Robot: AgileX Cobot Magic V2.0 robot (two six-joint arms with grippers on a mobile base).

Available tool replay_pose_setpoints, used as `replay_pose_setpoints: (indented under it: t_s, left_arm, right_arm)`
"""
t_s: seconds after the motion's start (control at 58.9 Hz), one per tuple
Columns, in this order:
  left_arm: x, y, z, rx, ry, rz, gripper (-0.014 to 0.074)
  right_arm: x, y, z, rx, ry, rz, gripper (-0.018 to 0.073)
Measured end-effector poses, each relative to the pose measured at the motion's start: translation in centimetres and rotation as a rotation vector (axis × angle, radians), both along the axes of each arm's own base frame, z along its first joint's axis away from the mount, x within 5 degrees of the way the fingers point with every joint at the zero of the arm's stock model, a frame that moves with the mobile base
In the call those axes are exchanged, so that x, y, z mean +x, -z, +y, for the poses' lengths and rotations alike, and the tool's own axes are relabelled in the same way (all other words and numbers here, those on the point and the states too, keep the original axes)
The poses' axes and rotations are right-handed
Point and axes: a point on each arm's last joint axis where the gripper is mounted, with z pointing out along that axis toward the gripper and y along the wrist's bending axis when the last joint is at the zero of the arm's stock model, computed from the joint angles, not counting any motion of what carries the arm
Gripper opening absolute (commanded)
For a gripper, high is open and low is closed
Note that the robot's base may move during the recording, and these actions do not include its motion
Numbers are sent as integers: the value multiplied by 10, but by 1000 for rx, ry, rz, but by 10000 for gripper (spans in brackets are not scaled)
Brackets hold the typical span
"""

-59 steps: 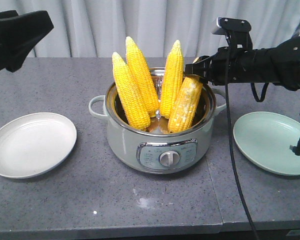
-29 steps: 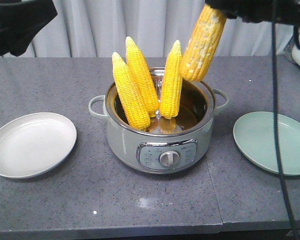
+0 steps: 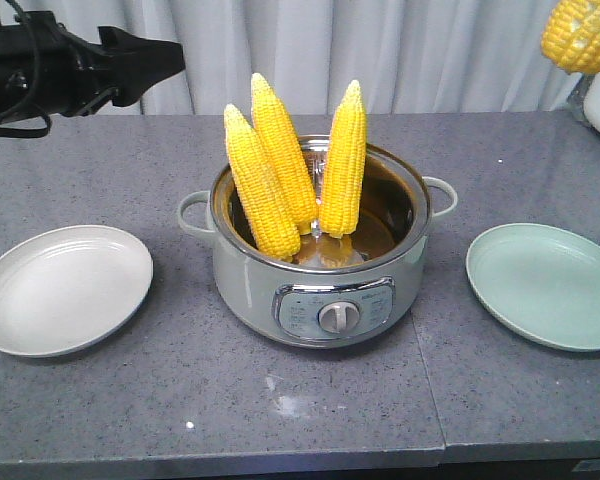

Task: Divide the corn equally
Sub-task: 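Reach the left gripper to the corn cob nearest the cream plate and grasp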

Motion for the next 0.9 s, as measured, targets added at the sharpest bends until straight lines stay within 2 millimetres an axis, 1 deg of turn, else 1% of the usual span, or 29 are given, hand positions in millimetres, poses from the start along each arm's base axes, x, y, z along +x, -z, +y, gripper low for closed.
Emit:
replay_pose_setpoints:
  t_s: [0.085,0.204,0.289,0.39,0.662,0.798,0.9]
  left_arm:
    - [15,10,-9,-19,13,43,470]
    - [30,28,-22,-22,44,100,470]
    - [36,40,-29,-19,58,135,470]
    - [41,49,-31,-13,53,159,470]
    - [51,61,-31,-18,18,191,470]
    - [57,76,-34,-14,19,230,470]
    - [59,82,-39,-9,21,242,470]
  right_arm:
    - [3,4,-1,-6,9,30,-5]
    - [6,8,-3,-25,28,55,-5]
    - [7,9,-4,-30,35,67,-5]
    - [7,9,-5,-35,45,72,-5]
    - [7,10,-5,-33,47,74,-5]
    - [7,10,-5,-34,47,75,-5]
    - [7,10,-5,-35,44,80,-5]
